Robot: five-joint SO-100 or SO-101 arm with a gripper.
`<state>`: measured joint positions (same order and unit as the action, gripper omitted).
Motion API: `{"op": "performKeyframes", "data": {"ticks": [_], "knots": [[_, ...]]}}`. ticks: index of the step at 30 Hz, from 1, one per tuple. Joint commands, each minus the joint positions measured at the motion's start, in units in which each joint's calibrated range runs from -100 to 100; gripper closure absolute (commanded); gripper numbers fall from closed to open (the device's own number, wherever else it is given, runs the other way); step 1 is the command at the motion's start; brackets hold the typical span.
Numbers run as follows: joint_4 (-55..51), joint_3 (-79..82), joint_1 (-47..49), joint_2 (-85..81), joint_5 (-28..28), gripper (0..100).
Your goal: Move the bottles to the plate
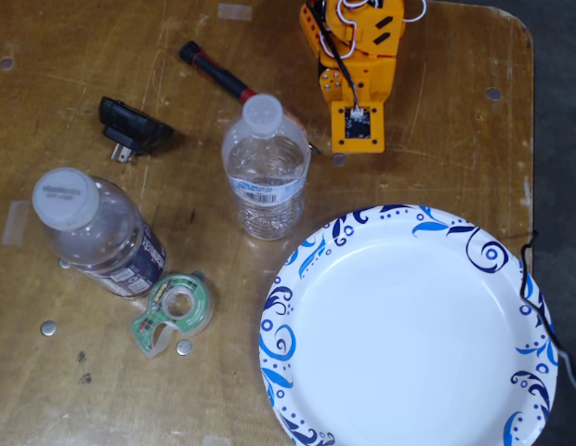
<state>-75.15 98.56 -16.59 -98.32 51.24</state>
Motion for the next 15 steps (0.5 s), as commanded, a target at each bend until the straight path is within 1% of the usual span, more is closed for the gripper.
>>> {"op": "performKeyframes", "data": {"ticks": [1, 15], "knots": [[-0.92, 0.45, 0.26, -0.33, 0.15, 98], [-0.92, 0.45, 1.66, -0.33, 0.15, 99]]}}
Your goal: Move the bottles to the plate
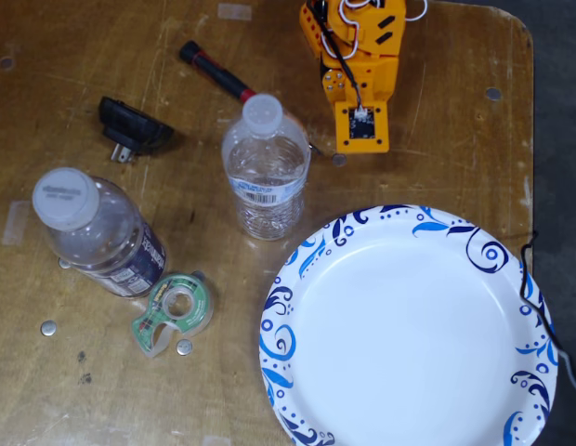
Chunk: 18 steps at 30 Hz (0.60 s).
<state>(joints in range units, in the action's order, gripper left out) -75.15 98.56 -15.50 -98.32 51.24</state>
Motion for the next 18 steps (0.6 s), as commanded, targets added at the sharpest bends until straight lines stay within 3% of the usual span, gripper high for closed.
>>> {"op": "performKeyframes", "data": {"ticks": [1, 9, 18], "knots": [[-0.83, 0.45, 0.56, -0.33, 0.15, 99], [0.13, -1.26, 0.56, -0.33, 0.15, 99], [12.83, -4.78, 0.89, -0.33, 0.46, 99]]}}
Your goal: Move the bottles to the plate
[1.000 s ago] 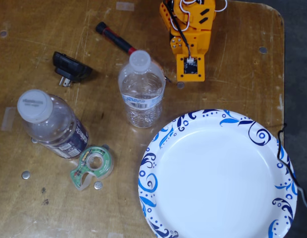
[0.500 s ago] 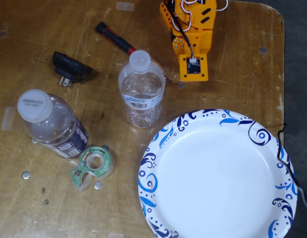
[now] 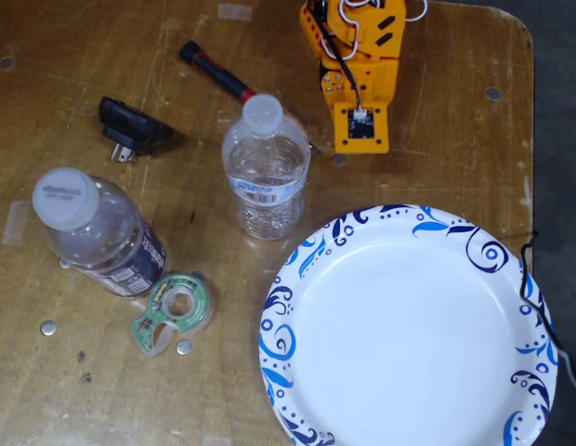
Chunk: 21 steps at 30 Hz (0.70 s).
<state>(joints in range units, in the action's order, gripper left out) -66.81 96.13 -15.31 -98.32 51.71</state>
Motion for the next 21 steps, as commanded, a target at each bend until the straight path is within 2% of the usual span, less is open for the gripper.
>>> {"op": "performKeyframes", "data": {"ticks": [1, 5, 13, 21], "knots": [[6.58, -2.35, 1.14, -0.33, 0.04, 99], [17.37, -2.44, 3.29, -0.33, 0.04, 99], [36.00, -2.44, 13.43, -0.33, 0.09, 98], [58.63, -1.45, 13.86, -0.33, -0.27, 98]]}}
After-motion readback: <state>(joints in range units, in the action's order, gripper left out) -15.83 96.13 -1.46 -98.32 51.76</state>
